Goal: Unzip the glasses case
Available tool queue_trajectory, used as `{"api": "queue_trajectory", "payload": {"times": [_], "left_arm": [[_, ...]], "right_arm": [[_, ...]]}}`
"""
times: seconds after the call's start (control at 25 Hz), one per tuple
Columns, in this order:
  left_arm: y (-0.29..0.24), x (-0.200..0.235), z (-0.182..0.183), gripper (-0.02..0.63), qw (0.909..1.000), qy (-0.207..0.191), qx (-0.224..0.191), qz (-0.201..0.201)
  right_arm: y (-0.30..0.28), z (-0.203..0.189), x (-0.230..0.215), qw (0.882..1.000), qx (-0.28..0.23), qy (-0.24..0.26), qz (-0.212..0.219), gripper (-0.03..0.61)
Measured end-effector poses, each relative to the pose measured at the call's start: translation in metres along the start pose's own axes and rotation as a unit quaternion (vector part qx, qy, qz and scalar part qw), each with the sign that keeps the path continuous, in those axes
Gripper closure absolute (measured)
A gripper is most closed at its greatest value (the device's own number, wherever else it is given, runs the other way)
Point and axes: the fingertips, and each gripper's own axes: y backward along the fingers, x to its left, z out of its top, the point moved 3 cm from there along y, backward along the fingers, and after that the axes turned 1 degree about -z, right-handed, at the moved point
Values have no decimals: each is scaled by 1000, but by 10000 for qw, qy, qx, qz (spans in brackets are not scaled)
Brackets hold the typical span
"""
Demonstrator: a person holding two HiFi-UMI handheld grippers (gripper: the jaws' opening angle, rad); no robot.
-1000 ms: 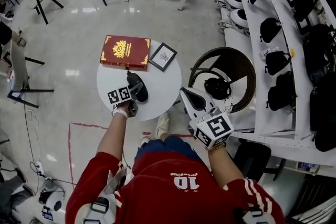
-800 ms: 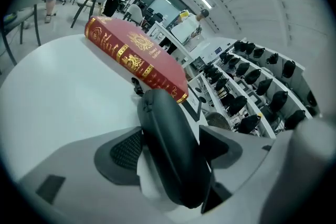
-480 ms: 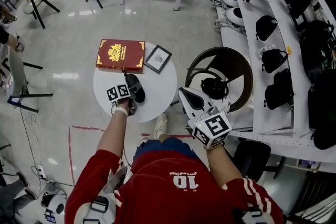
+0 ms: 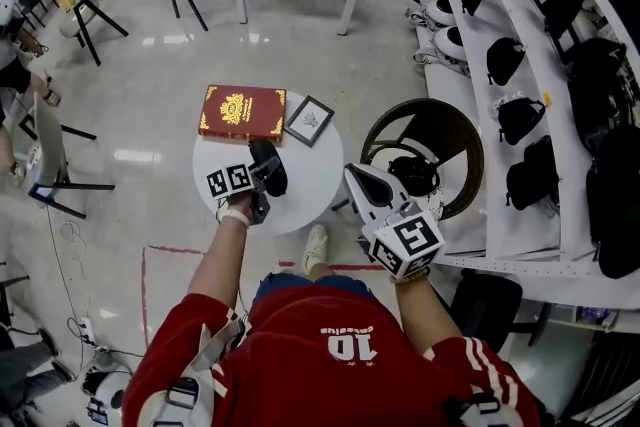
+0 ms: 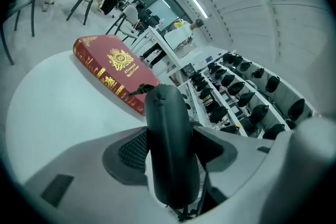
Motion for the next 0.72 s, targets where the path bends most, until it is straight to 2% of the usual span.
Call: {"api": "queue_trajectory", "payload": {"times": [0.44,0.6,0.72], "left_arm": [[63,-64,16,351,9962,-663,-212,-523],[84,-88,20,353,9919,-939,-276,-815],[102,-107,24,356,9859,-1070,-476,-1199]], "right_arm": [[9,28,27,9994,-338,44,93,563],[16,38,35,9988,-471,71,59,563],[21,45,43,9983,-572,113,63,563]]}}
